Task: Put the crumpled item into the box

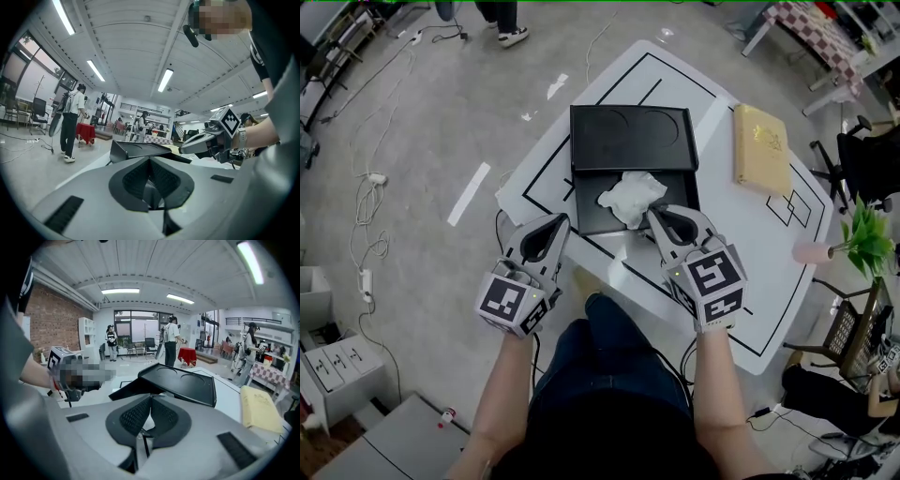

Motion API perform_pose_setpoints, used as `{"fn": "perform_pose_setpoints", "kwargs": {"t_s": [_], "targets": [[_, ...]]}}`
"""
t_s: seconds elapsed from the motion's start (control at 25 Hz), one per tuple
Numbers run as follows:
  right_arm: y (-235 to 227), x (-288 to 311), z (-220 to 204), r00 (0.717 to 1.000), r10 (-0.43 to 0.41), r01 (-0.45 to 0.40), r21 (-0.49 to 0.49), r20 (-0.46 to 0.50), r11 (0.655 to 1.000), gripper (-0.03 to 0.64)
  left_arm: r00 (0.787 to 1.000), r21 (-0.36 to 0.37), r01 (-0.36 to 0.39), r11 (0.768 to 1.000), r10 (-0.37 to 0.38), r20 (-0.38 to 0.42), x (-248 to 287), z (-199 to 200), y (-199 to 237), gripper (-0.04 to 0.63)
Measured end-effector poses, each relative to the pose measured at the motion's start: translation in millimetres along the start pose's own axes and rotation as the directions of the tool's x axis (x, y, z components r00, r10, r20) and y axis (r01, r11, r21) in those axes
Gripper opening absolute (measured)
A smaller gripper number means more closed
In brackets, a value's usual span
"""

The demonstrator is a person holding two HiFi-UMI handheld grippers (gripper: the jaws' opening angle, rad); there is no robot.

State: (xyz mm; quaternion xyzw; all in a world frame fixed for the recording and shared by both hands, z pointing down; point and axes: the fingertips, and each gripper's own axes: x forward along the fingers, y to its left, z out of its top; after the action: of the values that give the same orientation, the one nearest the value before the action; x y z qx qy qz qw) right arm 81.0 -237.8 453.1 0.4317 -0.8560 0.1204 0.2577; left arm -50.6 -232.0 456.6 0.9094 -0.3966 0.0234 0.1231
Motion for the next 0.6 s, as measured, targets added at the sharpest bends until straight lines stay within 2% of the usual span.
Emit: {"fn": "perform_pose_setpoints", "kwargs": {"t_s": [0.12,0.32,0.6], "targets": [[3.1,-12.5,3.0,0.998,0.008,-0.010,0.033,0.057,0.999,0.006,1.000,-0.009,-0.001,1.000,0.001,0.011,-1.5,3.6,-7.2,0.011],[-0.6,-36.4,11.5,0.981,-0.003,-0.028,0.153,0.196,0.988,0.005,1.000,-0.013,0.001,1.000,-0.001,0.025,-2.6,8.9,-21.7,0.011],[2.0,-62.3,14.5,0.955,-0.015,-0.044,0.190,0.297,0.981,0.005,1.000,0.000,0.005,1.000,-0.005,0.025,-6.3,11.2,-36.4,0.011]]}}
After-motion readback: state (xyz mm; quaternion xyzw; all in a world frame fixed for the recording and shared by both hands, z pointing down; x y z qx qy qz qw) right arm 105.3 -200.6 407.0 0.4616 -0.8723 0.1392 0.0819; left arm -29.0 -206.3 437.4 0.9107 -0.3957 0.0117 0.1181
